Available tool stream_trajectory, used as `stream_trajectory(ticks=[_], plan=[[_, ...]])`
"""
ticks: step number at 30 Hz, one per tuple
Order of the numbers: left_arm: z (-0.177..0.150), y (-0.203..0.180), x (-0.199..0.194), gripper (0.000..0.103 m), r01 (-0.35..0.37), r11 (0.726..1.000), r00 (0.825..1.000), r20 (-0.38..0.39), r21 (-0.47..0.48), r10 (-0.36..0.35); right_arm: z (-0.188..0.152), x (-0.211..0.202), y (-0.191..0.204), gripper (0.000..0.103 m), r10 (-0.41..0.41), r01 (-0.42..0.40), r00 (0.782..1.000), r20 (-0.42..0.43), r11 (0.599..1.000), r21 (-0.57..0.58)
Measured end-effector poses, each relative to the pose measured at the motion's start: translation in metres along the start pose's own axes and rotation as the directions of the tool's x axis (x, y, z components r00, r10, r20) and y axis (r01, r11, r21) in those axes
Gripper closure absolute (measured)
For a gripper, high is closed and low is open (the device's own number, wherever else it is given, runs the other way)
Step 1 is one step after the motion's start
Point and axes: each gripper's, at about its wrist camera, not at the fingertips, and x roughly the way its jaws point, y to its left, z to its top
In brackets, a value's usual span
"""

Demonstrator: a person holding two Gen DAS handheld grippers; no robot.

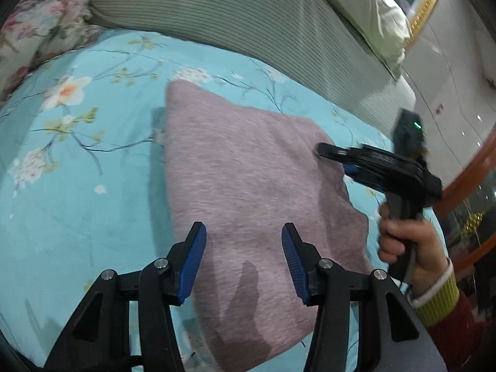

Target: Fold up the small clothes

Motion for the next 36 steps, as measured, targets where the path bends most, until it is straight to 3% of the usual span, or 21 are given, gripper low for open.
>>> stream_trajectory(ticks=[5, 9, 13, 15, 18, 23, 26, 29, 32, 36], plan=[[-0.001, -0.003, 0.011, 0.053, 0.028, 0.999, 0.999, -0.039, 0.036, -0.027, 0.004, -0.018, 0.005, 0.09, 0.05, -0.049, 0.993, 0.11, 0.999, -0.008], [-0.008, 0.001, 0.033, 0.056, 0.004, 0.999, 0.996, -0.095, 0.032, -0.001, -0.004, 0.007, -0.023, 0.09, -0.01, 0.008, 0.999, 0.032, 0.998, 0.06], [-0.011, -0.007, 0.023, 0.056, -0.014, 0.998, 0.997, -0.079, 0.057, 0.018, -0.006, -0.001, -0.031, 0.083, 0.01, -0.014, 0.999, 0.038, 0.994, 0.106], [-0.015, -0.008, 0.014, 0.056, -0.013, 0.999, 0.997, -0.07, 0.051, 0.017, -0.009, -0.021, -0.02, 0.083, -0.011, 0.005, 0.997, 0.07, 0.997, 0.083], [-0.024, -0.006, 0.003, 0.056, -0.002, 1.0, 0.998, -0.057, 0.028, 0.003, -0.029, -0.059, 0.008, 0.083, 0.024, -0.027, 0.994, 0.105, 0.999, 0.033], [-0.043, -0.01, -0.017, 0.056, 0.018, 0.999, 0.998, -0.059, 0.042, -0.016, -0.082, -0.077, 0.041, 0.083, 0.05, -0.049, 0.999, 0.015, 0.997, -0.06], [-0.057, -0.011, -0.02, 0.056, 0.011, 0.996, 0.997, -0.074, 0.087, -0.005, -0.112, -0.073, 0.035, 0.083, -0.014, 0.013, 1.0, -0.016, 0.998, -0.064], [-0.077, -0.009, -0.012, 0.056, -0.056, 0.991, 0.993, -0.097, 0.122, 0.068, -0.131, -0.064, 0.002, 0.079, -0.123, 0.123, 0.992, -0.036, 0.992, 0.001], [-0.089, -0.005, -0.009, 0.054, -0.1, 0.988, 0.989, -0.093, 0.117, 0.111, -0.137, -0.065, -0.016, 0.071, -0.08, 0.081, 0.997, -0.021, 0.993, 0.083], [-0.091, 0.0, -0.011, 0.053, -0.099, 0.993, 0.991, -0.086, 0.069, 0.105, -0.135, -0.065, -0.002, 0.071, -0.133, 0.133, 0.991, -0.014, 0.991, 0.01]])
